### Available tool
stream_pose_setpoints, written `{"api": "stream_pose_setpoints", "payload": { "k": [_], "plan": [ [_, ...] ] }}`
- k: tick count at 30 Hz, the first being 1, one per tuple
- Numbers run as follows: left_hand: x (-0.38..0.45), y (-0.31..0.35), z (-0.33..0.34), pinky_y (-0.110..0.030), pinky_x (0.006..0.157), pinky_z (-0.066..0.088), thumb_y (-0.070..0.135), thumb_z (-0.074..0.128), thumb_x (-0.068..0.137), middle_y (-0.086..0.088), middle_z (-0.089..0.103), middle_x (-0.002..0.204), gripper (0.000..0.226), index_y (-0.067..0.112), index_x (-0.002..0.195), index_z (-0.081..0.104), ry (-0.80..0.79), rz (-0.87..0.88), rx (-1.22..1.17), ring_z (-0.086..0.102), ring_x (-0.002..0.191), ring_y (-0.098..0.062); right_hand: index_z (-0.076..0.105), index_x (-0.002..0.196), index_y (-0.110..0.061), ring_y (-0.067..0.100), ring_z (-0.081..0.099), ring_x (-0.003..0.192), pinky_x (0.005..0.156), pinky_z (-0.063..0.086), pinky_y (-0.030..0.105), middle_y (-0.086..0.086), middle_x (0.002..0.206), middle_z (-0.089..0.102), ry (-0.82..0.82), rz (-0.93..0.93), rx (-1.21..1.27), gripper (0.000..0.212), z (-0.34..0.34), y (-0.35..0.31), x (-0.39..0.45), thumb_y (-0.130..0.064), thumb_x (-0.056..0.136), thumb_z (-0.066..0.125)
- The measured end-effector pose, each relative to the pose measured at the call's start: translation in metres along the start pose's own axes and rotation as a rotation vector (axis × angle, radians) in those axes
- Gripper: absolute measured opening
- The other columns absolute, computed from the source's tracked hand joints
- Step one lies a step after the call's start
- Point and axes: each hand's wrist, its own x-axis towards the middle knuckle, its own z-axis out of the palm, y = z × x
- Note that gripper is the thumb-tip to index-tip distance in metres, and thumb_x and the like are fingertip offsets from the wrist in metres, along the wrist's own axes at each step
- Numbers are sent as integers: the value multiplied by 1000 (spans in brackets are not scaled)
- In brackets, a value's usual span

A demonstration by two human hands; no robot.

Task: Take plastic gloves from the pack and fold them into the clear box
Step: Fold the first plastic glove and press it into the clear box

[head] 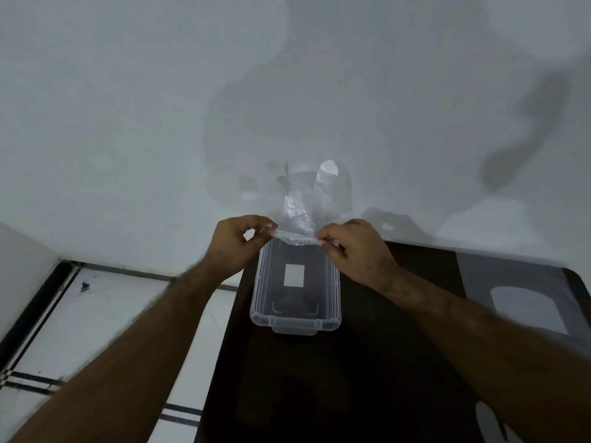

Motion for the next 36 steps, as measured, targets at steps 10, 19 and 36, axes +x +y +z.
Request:
{"api": "stream_pose_setpoints", "payload": {
  "k": [10,19,36],
  "plan": [
    [-26,-57,34,-44,89,62,18,82,95,-3,81,109,15,18,110,84,-266,113,328,72,96,-24,68,103,-25,20,62,67,102,43,40,-4,77,71,-344,14,-189,16,72,19,-29,-28,101,53],
    [-3,-68,53,-51,134,8,29,69,99,5,78,126,21,29,117,78,-692,373,862,68,128,-16,68,112,-14,33,74,102,114,44,59,8,104,78,-551,-154,-429,16,102,20,-38,-22,98,70],
    [-10,-52,66,-69,127,-14,67,26,110,3,64,152,64,30,135,71,-1145,357,1097,31,162,-24,52,148,-30,26,57,140,128,16,57,1,143,66,-1042,-79,-562,51,104,3,-13,-46,101,61]
  ]
}}
